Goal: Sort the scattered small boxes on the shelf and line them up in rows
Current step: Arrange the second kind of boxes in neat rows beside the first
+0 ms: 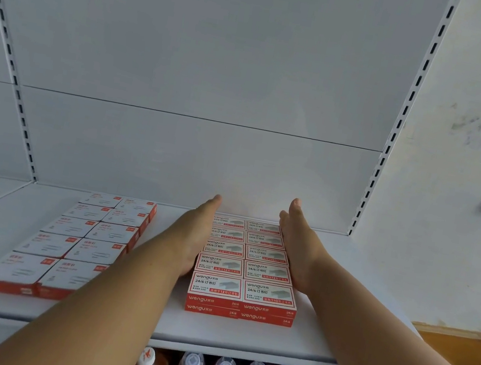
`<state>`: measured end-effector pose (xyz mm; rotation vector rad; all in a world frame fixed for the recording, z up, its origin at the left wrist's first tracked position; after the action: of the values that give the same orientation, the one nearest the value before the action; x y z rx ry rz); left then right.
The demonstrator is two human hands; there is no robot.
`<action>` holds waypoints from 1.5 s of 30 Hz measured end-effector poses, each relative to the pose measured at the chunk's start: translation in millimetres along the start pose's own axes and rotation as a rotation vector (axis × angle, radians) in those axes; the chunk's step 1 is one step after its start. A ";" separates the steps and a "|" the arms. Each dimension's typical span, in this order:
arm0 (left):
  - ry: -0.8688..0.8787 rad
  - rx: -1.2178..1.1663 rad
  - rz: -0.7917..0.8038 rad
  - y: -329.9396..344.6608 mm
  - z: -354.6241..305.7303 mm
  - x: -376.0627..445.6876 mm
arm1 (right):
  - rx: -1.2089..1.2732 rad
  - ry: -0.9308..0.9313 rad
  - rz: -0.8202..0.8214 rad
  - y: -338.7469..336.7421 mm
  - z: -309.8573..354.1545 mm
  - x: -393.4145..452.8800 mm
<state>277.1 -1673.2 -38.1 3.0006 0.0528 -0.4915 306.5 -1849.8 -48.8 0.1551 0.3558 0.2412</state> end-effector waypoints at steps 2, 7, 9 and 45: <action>-0.003 0.022 0.004 1.1 -0.1 -2.4 | -0.016 -0.007 -0.008 0.3 1.2 -1.6; 0.019 0.045 -0.011 1.1 1.6 -5.3 | -0.065 -0.015 -0.062 -2.2 1.8 -3.8; 0.009 0.052 -0.004 1.0 2.8 -5.6 | -0.101 0.005 -0.056 1.7 -1.4 -6.0; 0.095 0.326 -0.016 -3.9 4.2 -21.0 | -0.252 0.032 -0.142 5.0 -6.2 -51.6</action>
<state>255.7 -1670.1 -35.8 3.3437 0.0031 -0.3917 256.2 -1857.8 -36.7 -0.1221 0.3634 0.1462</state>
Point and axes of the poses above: each hand's wrist, its own x-axis towards the middle knuckle, its own y-axis out of the palm, z = x × y, the point moved 7 cm from there along x, towards the middle knuckle, and after that the axes turned 2 degrees about x, right-handed, at the moved point
